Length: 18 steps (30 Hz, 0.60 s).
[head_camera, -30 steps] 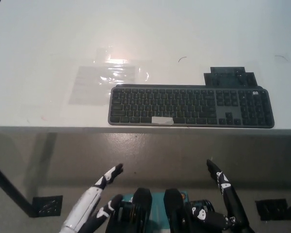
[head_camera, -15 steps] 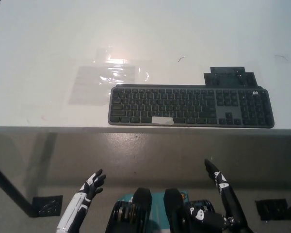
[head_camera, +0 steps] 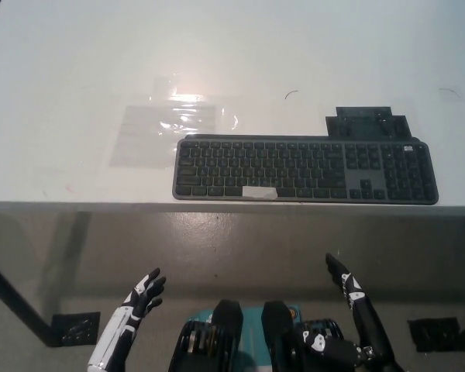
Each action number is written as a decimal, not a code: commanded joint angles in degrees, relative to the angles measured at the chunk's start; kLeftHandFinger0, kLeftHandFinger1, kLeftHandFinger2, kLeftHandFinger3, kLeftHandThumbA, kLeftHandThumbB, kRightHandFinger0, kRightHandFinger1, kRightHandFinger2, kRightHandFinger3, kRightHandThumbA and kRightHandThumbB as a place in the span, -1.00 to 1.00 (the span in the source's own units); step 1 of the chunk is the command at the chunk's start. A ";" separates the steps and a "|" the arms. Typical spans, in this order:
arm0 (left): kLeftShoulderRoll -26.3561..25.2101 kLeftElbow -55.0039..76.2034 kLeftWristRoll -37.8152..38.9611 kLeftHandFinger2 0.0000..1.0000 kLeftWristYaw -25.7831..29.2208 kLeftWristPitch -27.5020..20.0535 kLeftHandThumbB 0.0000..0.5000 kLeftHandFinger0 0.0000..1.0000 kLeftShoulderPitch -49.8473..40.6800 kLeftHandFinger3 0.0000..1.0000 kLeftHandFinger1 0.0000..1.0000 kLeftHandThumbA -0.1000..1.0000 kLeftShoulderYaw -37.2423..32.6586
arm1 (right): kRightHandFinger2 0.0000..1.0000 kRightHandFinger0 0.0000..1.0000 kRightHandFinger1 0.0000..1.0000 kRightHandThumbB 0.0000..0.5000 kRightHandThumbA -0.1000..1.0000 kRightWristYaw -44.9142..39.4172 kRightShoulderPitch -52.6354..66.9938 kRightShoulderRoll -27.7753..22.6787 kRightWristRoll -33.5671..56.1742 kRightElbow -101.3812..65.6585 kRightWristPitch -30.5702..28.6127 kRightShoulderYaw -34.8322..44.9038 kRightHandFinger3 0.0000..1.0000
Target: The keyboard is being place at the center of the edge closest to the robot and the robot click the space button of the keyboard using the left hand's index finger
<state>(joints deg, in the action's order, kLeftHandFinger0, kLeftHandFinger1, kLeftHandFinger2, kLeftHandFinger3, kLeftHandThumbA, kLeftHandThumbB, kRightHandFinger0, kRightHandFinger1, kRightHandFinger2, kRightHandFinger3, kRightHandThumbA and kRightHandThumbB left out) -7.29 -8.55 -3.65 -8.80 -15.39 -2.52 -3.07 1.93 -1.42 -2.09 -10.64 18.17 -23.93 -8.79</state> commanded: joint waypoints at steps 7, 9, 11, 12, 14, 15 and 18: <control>-0.97 1.30 -0.42 1.00 0.07 -1.49 0.15 1.00 1.19 1.00 1.00 1.00 -0.19 | 1.00 1.00 1.00 0.34 1.00 1.13 -1.47 0.51 0.64 -1.40 -3.00 -0.15 1.00; -1.01 1.13 -0.47 1.00 0.06 -1.55 0.19 1.00 1.17 1.00 1.00 1.00 -0.25 | 1.00 1.00 1.00 0.35 1.00 0.94 -1.47 0.49 0.62 -1.43 -3.00 -0.05 1.00; -1.02 1.34 -0.50 1.00 0.10 -1.36 0.22 1.00 1.08 1.00 1.00 1.00 -0.25 | 1.00 1.00 1.00 0.36 1.00 0.93 -1.51 0.54 0.57 -1.38 -3.00 -0.02 1.00; -1.14 1.54 -0.80 1.00 0.17 -1.29 0.20 1.00 1.13 1.00 1.00 1.00 -0.29 | 1.00 1.00 1.00 0.36 1.00 1.12 -1.67 0.61 0.36 -1.37 -3.00 -0.05 1.00; -1.24 1.61 -1.33 1.00 0.26 -0.99 0.25 1.00 1.28 1.00 1.00 1.00 -0.42 | 1.00 1.00 1.00 0.34 1.00 1.03 -1.73 0.53 0.50 -1.40 -3.00 -0.10 1.00; -1.31 1.53 -1.47 1.00 0.25 -1.13 0.25 1.00 1.37 1.00 1.00 1.00 -0.49 | 1.00 1.00 1.00 0.33 1.00 1.06 -1.79 0.49 0.60 -1.31 -3.00 -0.13 1.00; -1.39 1.37 -1.68 1.00 0.27 -1.18 0.26 1.00 1.41 1.00 1.00 1.00 -0.60 | 1.00 1.00 1.00 0.34 1.00 1.14 -1.79 0.49 0.58 -1.16 -3.00 -0.16 1.00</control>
